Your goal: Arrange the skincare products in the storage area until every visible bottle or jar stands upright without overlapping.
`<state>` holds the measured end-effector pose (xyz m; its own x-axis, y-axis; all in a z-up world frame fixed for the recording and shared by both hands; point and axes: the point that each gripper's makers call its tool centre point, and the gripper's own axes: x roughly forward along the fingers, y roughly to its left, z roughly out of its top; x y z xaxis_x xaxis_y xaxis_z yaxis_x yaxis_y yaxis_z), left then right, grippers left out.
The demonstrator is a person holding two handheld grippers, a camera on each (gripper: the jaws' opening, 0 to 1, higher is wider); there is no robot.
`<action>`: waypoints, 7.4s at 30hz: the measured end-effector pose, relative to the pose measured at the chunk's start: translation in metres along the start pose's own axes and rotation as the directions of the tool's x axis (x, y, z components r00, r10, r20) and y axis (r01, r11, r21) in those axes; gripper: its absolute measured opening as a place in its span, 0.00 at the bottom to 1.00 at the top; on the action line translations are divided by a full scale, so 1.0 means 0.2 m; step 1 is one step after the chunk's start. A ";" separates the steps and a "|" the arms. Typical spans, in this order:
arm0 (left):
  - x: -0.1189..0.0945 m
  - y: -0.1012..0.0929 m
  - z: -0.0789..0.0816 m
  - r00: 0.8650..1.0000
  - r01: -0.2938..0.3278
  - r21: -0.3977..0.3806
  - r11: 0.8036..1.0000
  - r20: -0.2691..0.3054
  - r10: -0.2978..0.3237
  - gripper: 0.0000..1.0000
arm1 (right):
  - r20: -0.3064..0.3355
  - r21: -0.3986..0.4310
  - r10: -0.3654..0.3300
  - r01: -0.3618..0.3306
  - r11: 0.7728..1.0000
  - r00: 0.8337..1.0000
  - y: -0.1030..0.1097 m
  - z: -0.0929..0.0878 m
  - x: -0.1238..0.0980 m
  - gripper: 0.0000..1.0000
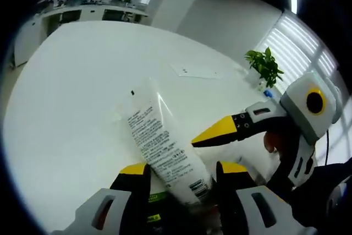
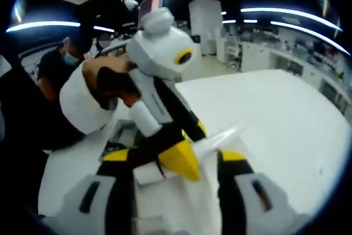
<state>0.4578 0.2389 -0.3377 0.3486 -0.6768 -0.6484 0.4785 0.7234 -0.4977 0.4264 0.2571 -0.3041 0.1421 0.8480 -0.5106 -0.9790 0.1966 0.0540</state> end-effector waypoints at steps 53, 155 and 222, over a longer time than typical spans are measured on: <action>0.00 -0.06 0.09 0.994 0.089 -0.030 0.996 0.072 -0.087 0.17 | 0.049 0.090 -0.177 0.172 0.981 0.983 -0.27 -0.01 -0.18 0.77; -0.44 -0.92 0.23 0.833 0.333 0.618 0.712 0.162 -0.530 0.17 | 0.396 -0.256 -0.123 0.238 0.937 0.910 0.17 0.66 -0.90 0.13; 0.28 -1.34 -0.21 0.945 0.311 0.707 0.636 -0.161 -0.283 0.16 | -0.146 -0.590 -0.395 0.240 0.771 0.907 0.25 -0.07 -1.41 0.15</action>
<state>0.3155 0.0127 -0.2646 0.0639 -0.8226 -0.5650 0.9820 0.1526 -0.1111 0.3351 0.0220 -0.1692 0.4942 0.6195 -0.6099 -0.8066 0.0649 -0.5875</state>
